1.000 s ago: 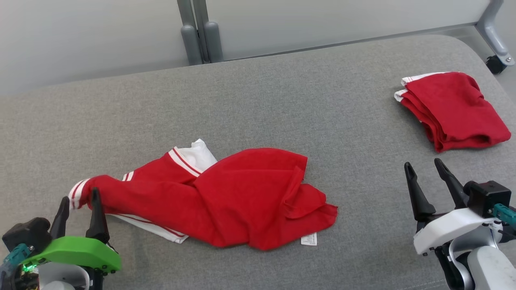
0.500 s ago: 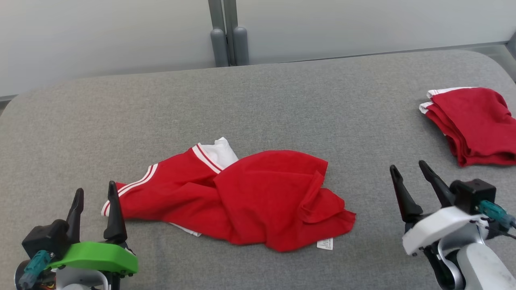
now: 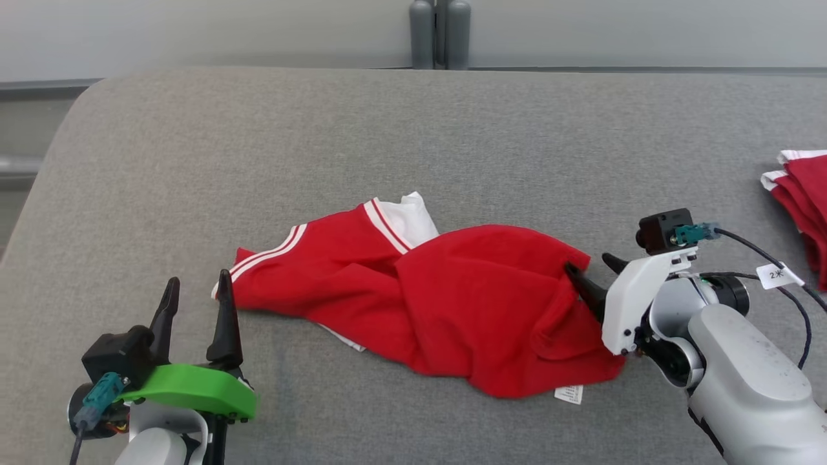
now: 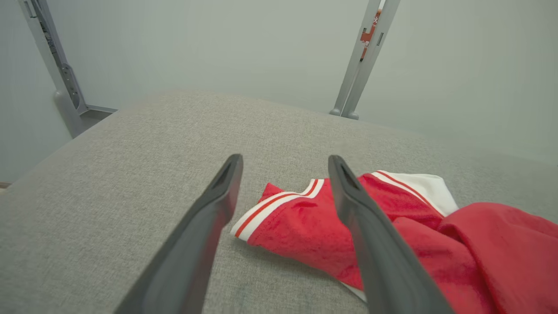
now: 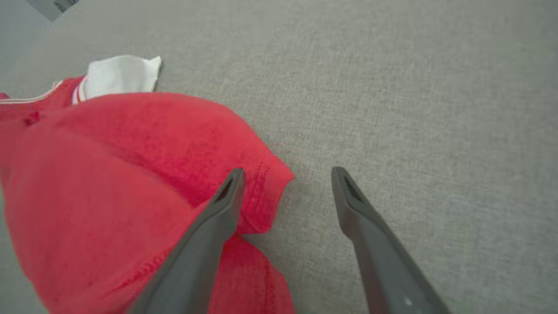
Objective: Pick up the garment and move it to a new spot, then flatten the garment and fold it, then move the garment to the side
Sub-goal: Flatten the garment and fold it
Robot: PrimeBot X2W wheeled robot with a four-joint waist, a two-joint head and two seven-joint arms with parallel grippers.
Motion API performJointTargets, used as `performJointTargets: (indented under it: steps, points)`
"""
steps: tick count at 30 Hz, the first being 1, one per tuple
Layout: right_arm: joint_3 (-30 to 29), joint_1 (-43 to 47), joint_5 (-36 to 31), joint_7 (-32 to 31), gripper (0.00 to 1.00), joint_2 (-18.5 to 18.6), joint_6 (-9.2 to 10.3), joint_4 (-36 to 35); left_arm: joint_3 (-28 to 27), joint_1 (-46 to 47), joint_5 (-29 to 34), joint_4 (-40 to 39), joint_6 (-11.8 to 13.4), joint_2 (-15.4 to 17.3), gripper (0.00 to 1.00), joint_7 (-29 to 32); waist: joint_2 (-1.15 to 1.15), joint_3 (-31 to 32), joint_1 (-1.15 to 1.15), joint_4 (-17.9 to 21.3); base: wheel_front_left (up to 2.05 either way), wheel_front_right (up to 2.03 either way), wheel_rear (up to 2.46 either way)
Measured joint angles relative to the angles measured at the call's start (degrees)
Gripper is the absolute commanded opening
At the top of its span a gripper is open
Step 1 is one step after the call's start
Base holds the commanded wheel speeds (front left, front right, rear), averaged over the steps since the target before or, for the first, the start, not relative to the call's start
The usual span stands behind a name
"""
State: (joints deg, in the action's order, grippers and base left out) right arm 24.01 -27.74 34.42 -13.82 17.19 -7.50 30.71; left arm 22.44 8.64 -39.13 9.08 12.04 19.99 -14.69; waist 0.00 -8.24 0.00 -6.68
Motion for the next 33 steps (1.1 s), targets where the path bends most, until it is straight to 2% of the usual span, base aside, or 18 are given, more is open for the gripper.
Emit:
performJointTargets:
  steps: [2,3,5,6,7,15,19,27,33]
  points:
    - [1.2,-0.7,1.7,-1.1,1.00,0.0,0.01,1.3,0.0,0.2,0.1,0.5,-0.2,-0.5,1.00,0.0,0.00,-0.5,0.00,-1.2,0.00,0.00,0.00]
    - [1.8,-1.3,2.6,-1.3,0.96,0.0,0.01,1.7,0.0,0.3,0.1,0.7,-0.3,-0.7,1.00,0.0,0.00,-0.7,0.00,-1.9,0.00,0.00,0.00]
    - [3.3,-2.0,3.8,-2.0,0.46,0.1,0.01,2.3,-0.1,0.3,0.2,1.2,-0.4,-0.8,1.00,-0.1,0.00,-1.1,0.00,-2.9,0.00,0.00,0.00]
    - [3.9,-2.0,4.6,-1.9,0.32,0.3,0.01,2.6,-0.2,0.3,0.3,1.5,-0.5,-0.8,1.00,-0.1,0.00,-1.4,0.00,-3.4,0.00,0.00,0.00]
    - [4.4,-2.0,5.0,-1.6,0.00,0.6,0.01,2.7,-0.2,0.3,0.4,1.6,-0.5,-1.0,1.00,-0.1,0.00,-1.5,0.00,-3.8,0.00,0.00,0.00]
    - [3.4,-7.7,4.7,5.5,0.00,4.1,0.00,4.5,0.1,1.3,1.2,1.4,-1.3,-1.8,1.00,-0.1,0.00,-3.4,0.00,-4.6,0.00,0.00,0.00]
    - [2.6,-14.8,4.7,5.9,0.00,7.5,0.00,5.7,0.9,3.5,2.3,0.5,-1.9,-2.7,1.00,-0.2,0.00,-5.9,0.00,-5.1,0.00,0.00,0.00]
    - [3.3,-27.6,3.5,6.8,0.00,14.6,0.00,12.2,2.7,6.9,3.5,0.9,-3.1,-5.3,1.00,-0.3,0.00,-12.2,0.00,-7.2,0.00,0.00,0.00]
    - [5.0,-33.7,0.9,11.8,0.00,15.4,-0.01,18.5,2.9,8.6,4.1,2.2,-4.0,-6.6,1.00,-0.3,0.00,-15.8,0.00,-9.5,0.00,0.00,0.00]
